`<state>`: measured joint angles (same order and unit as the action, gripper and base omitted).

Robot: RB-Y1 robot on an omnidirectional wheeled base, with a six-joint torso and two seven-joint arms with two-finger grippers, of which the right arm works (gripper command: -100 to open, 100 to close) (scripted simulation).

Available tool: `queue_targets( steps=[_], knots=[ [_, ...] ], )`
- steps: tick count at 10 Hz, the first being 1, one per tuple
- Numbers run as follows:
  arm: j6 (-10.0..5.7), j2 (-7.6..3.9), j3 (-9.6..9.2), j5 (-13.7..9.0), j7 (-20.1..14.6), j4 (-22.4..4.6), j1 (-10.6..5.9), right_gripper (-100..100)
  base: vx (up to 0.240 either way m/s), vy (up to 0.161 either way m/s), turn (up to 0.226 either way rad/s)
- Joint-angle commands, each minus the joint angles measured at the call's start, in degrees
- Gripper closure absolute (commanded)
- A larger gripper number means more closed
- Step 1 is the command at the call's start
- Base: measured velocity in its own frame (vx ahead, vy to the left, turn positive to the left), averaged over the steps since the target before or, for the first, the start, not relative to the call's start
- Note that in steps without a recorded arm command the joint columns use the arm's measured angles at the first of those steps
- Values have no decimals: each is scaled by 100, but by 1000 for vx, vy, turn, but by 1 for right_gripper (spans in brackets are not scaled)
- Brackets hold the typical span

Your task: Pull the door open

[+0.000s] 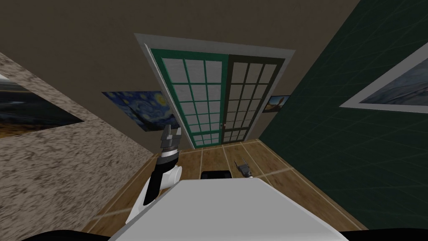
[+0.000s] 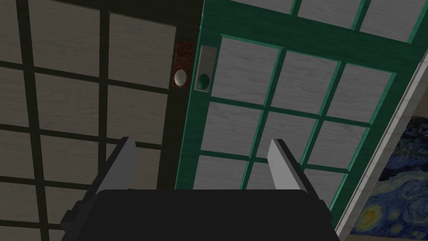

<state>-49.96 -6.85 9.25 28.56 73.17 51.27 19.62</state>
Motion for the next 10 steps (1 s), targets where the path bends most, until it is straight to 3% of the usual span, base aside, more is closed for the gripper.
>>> queue_targets(
  steps=[1,5,8,10],
  knots=[
    [85,-63,152,-49,56,-96,26,-100,-181,-17,42],
    [116,-119,312,-108,120,-295,-27,-100,-80,-10,18],
    [176,-194,632,-227,252,-697,-166,-100,-70,-19,29],
    [194,-209,732,-264,294,-822,-216,-100,-40,-25,13]
  ],
)
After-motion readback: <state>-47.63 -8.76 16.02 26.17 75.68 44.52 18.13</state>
